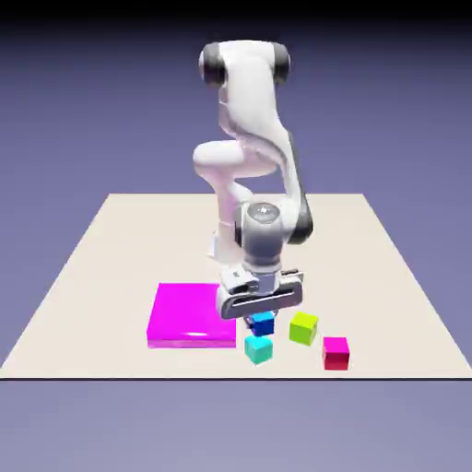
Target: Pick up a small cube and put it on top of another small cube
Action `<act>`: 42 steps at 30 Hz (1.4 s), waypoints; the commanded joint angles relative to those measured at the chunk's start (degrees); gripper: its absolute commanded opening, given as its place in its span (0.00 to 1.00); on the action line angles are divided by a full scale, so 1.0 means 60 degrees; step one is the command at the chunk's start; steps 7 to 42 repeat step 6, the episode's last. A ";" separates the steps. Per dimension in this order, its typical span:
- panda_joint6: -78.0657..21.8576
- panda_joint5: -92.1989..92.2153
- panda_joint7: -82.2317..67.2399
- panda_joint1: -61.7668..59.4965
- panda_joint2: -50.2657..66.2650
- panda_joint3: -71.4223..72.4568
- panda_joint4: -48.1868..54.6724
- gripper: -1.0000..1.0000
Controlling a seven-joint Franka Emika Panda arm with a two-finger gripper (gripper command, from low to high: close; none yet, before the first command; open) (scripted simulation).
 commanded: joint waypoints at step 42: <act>-0.1656 -0.0134 0.0095 0.0080 -0.1725 -0.0099 -0.0067 1.00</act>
